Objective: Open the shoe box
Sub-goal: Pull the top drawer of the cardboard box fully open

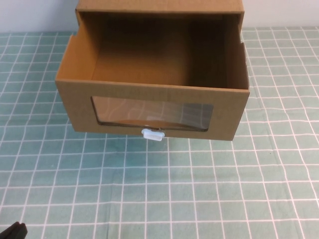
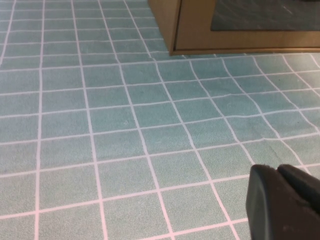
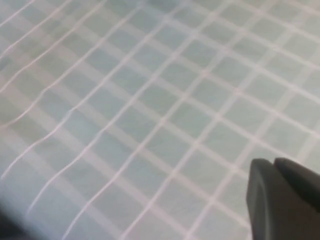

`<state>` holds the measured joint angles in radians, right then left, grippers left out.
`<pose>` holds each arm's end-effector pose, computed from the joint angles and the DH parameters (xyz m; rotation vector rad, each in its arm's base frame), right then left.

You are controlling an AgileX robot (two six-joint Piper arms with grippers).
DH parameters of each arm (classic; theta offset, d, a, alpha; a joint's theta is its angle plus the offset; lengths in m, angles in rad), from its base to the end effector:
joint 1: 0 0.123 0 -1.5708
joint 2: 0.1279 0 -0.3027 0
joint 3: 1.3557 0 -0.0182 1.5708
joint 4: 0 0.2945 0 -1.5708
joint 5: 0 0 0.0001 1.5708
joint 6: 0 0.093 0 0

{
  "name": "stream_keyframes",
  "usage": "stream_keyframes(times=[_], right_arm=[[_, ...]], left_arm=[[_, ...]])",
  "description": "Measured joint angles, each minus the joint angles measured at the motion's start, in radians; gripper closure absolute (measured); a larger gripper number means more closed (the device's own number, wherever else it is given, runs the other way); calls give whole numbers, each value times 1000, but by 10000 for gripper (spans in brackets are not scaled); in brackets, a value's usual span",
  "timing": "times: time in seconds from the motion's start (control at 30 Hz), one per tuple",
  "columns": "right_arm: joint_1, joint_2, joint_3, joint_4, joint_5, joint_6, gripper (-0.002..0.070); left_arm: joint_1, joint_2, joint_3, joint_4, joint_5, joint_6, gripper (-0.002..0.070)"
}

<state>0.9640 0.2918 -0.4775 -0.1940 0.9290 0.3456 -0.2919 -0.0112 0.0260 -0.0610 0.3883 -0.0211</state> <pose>0.0549 0.0538 0.2878 -0.7280 2.1318 0.4846 0.0761 -0.0251 0.1688 0.2185 1.8826 -0.2741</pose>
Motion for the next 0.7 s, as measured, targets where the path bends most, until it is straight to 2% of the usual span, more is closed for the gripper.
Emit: stream_keyframes(times=[0.17, 0.3, 0.4, 0.5, 0.7], right_arm=[[-341, -44, 0, -57, -37, -2, 689], [-614, -110, 0, -121, -161, -2, 689], [-773, -168, 6, -141, -243, -2, 689], [-890, -233, 50, -160, -332, -2, 689], [-977, -305, 264, -166, -521, -2, 689]], left_arm=[[0, 0, 0, 0, 0, 0, 680], [0, 0, 0, 0, 0, 0, 680], [0, 0, 0, 0, 0, 0, 680], [0, 0, 0, 0, 0, 0, 680], [0, 0, 0, 0, 2, 0, 680]])
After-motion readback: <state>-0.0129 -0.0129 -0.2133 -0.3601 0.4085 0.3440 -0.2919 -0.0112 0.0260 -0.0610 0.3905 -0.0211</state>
